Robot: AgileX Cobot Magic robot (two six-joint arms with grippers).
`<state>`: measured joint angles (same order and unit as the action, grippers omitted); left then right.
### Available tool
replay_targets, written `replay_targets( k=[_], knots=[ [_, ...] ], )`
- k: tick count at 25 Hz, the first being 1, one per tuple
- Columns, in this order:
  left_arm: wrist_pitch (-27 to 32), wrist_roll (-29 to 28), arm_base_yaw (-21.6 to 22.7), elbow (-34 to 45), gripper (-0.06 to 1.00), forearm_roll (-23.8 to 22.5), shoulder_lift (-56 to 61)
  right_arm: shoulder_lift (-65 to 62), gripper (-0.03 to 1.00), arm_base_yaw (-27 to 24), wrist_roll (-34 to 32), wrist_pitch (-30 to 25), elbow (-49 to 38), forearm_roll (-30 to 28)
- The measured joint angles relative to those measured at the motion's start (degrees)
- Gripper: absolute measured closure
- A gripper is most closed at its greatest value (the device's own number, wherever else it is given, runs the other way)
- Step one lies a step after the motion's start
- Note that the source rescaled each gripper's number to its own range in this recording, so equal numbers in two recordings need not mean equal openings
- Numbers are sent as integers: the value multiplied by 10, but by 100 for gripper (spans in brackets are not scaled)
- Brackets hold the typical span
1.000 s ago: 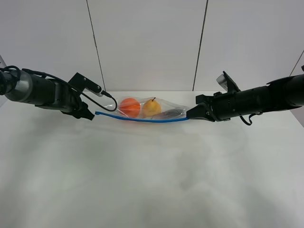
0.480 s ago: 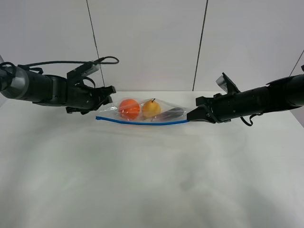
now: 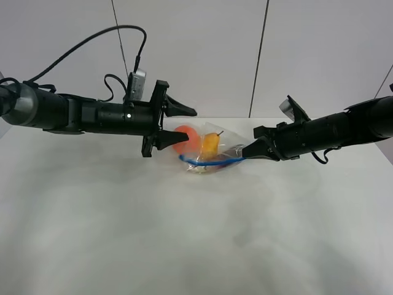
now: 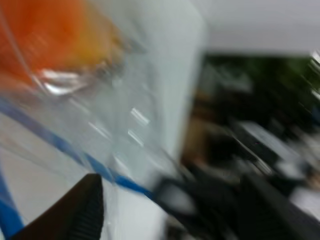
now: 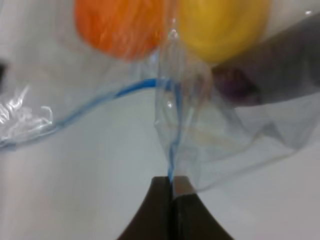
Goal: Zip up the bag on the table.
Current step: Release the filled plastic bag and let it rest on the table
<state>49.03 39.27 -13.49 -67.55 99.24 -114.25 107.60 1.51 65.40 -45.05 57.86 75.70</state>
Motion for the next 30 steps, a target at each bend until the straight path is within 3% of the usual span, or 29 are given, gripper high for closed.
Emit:
replay_targets(
  k=[3,6,12,15,18,22,25,27,30],
  knots=[
    [115,-28,0,-20,21,1,0,0,97,0,0,-7,0,0],
    [185,-43,0,-41,21,1,1,0,97,0,0,-11,0,0],
    [197,-54,0,-57,21,-6,27,0,97,0,0,-18,0,-6],
    [197,-44,0,-57,21,-50,59,0,97,0,0,-18,0,-12],
    [198,27,0,-58,21,-114,105,0,97,0,0,-18,0,-17],
    [200,106,0,-59,21,-257,181,0,97,0,-1,-19,0,-18],
    [201,122,-1,-60,21,-427,234,0,97,0,-2,-19,0,-19],
    [200,107,-1,-60,18,-566,261,0,97,0,-4,-19,0,-19],
    [173,20,-1,-60,5,-747,288,0,97,0,-5,-19,0,-19]
  ],
)
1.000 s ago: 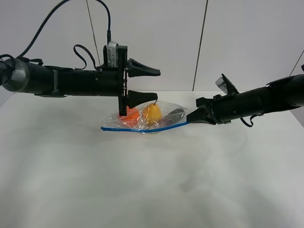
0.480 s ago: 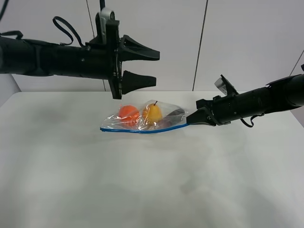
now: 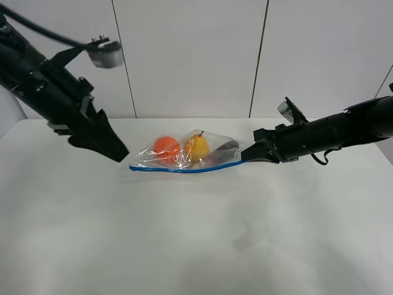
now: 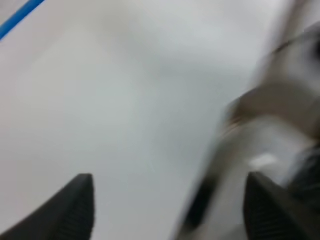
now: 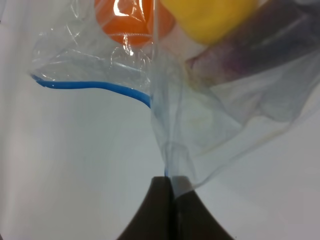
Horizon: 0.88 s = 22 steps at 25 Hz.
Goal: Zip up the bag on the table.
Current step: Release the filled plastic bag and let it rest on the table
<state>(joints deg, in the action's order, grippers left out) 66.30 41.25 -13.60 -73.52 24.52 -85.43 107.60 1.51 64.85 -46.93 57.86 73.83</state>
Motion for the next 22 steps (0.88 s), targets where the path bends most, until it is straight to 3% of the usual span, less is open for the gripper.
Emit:
replay_targets(
  k=[5,7,9,12,14,22],
  knots=[
    [-45,-241,0,0,-4,-284,10,0,97,0,-1,0,0,-5],
    [-48,-334,0,0,-5,-364,10,0,97,0,-1,-1,0,-8],
    [-48,-417,0,0,-6,-410,12,0,97,0,-1,-1,0,-11],
    [-62,-487,0,0,-5,-425,13,0,97,0,-1,-3,0,-19],
    [-77,-492,0,0,-5,-416,13,0,97,0,-1,-5,0,-27],
    [-165,-358,0,10,-5,-310,29,0,97,0,-9,-8,0,-45]
  ],
)
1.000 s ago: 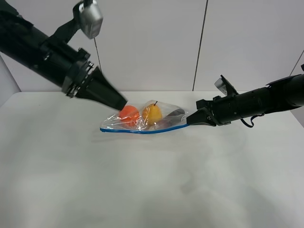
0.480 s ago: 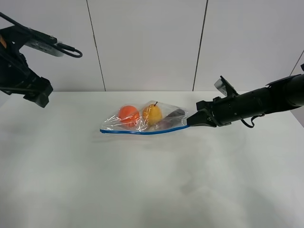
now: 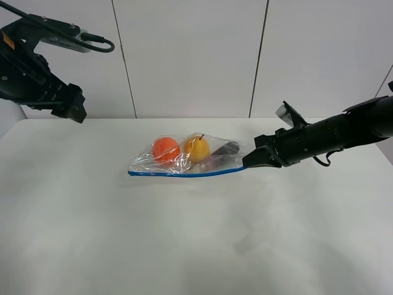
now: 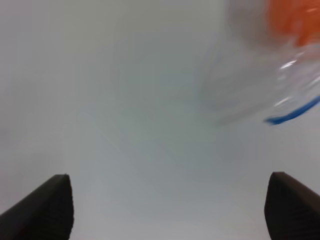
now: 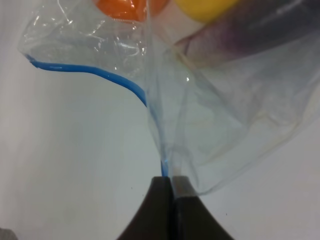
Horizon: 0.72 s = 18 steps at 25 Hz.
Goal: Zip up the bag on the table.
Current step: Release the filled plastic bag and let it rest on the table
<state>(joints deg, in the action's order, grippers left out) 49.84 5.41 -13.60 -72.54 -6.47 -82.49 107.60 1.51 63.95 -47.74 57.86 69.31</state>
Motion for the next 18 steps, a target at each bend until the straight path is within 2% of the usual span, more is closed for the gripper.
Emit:
replay_targets(
  k=[7,12,18],
  knots=[
    [-88,58,0,45,-5,77,52,0,97,0,0,1,0,-2],
    [-92,66,0,90,-5,112,101,0,97,0,0,1,0,-3],
    [-82,50,0,146,-5,145,214,0,97,0,0,1,0,-4]
  ],
)
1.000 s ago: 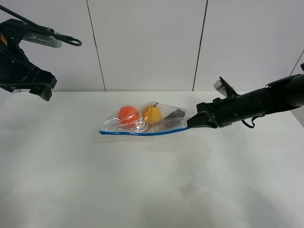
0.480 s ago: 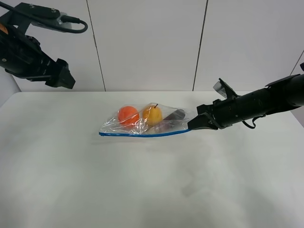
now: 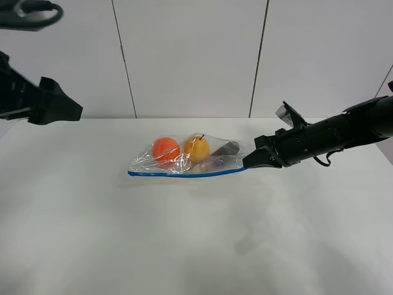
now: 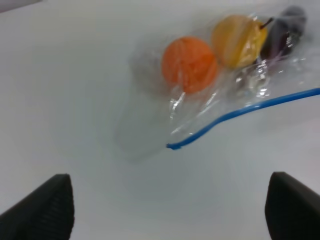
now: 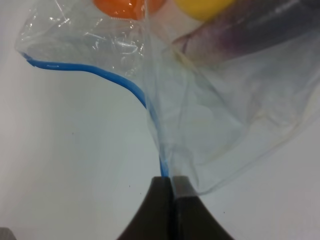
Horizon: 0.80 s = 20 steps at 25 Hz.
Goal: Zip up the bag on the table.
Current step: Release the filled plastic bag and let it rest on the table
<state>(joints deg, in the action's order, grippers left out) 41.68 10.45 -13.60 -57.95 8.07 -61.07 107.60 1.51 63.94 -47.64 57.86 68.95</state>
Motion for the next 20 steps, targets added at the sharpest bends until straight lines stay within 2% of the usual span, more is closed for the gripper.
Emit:
replay_targets(
  k=[4,7,9,15,17,20],
  knots=[
    [36,-1,0,22,-5,10,91,0,97,0,0,4,0,0],
    [60,-15,0,29,-5,-5,147,0,97,0,0,5,0,0],
    [74,-58,0,29,-5,-47,168,0,97,0,0,5,0,0],
    [97,-152,0,44,-5,-257,174,0,97,0,0,5,0,0],
    [95,-169,0,60,-4,-291,174,0,97,0,0,5,0,0],
    [78,-176,0,86,-4,-301,174,0,97,0,0,4,0,0]
  ],
)
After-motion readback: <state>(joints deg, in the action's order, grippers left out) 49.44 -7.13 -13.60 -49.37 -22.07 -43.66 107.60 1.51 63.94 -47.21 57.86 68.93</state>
